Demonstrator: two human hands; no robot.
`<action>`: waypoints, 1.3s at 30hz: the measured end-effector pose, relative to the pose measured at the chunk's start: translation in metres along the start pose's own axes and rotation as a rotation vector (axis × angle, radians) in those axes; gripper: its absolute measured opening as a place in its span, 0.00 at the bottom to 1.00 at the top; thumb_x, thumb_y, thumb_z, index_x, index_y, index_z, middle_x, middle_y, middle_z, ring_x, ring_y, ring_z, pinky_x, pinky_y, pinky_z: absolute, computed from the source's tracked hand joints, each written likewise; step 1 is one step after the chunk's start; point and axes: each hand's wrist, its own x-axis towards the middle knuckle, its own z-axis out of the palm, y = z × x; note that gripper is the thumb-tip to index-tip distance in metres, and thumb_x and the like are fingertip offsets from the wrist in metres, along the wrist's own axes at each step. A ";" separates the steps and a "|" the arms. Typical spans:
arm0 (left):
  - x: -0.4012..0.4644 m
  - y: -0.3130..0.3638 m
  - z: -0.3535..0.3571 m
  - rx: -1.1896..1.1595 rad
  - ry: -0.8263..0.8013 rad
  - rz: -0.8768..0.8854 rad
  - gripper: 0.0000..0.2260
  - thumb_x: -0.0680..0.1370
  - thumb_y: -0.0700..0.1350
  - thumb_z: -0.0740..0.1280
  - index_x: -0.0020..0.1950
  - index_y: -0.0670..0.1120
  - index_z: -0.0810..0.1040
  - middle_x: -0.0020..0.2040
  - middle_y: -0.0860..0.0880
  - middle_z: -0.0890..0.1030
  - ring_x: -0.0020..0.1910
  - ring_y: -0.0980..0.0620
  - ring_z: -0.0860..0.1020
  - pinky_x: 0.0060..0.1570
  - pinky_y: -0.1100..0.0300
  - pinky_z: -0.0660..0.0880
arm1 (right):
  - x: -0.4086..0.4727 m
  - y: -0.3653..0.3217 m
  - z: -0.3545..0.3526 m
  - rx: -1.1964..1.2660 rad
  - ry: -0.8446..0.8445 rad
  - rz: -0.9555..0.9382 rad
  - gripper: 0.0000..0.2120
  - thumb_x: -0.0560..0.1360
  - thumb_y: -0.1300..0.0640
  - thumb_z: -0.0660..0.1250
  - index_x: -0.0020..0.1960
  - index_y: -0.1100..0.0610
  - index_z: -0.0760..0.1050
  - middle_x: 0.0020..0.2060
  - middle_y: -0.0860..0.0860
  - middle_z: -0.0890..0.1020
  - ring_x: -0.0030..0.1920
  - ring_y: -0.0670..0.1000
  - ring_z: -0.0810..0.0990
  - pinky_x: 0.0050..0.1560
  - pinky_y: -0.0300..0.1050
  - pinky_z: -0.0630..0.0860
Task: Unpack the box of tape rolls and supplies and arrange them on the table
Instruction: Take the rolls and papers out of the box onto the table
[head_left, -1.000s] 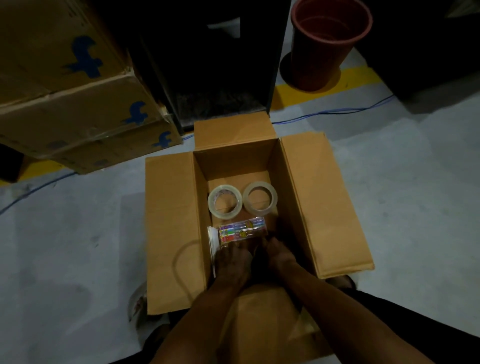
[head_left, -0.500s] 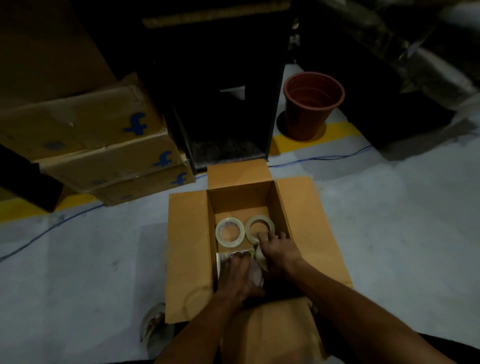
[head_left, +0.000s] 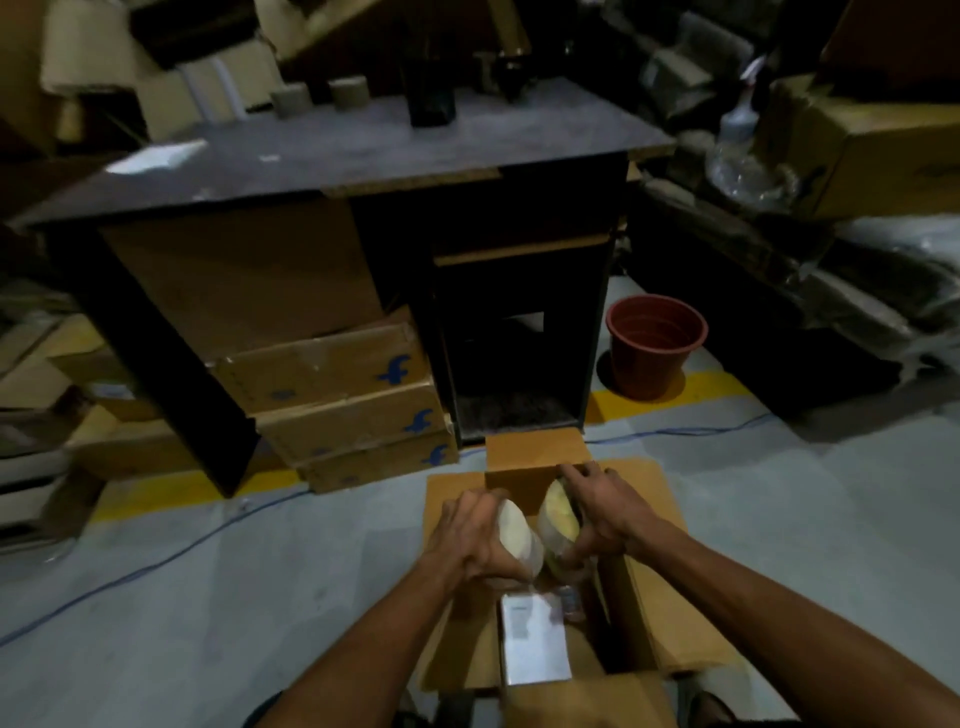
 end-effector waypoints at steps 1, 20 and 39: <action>-0.004 -0.002 -0.013 -0.002 0.022 -0.004 0.49 0.58 0.68 0.75 0.74 0.52 0.64 0.70 0.49 0.69 0.70 0.47 0.65 0.69 0.52 0.63 | -0.002 -0.005 -0.010 0.023 0.025 -0.020 0.58 0.54 0.37 0.79 0.75 0.49 0.54 0.68 0.55 0.66 0.64 0.61 0.70 0.58 0.53 0.74; -0.028 -0.069 -0.326 0.167 0.389 -0.051 0.50 0.54 0.70 0.73 0.72 0.50 0.71 0.64 0.46 0.76 0.57 0.47 0.76 0.53 0.49 0.81 | 0.062 -0.157 -0.253 0.176 0.465 -0.315 0.49 0.53 0.31 0.76 0.70 0.45 0.66 0.58 0.51 0.75 0.55 0.53 0.76 0.53 0.50 0.78; 0.116 -0.110 -0.521 0.119 0.627 -0.085 0.39 0.64 0.60 0.78 0.68 0.40 0.75 0.63 0.43 0.77 0.56 0.47 0.75 0.44 0.58 0.75 | 0.251 -0.201 -0.398 0.343 0.611 -0.243 0.47 0.60 0.38 0.78 0.74 0.54 0.67 0.69 0.56 0.72 0.66 0.59 0.72 0.60 0.53 0.77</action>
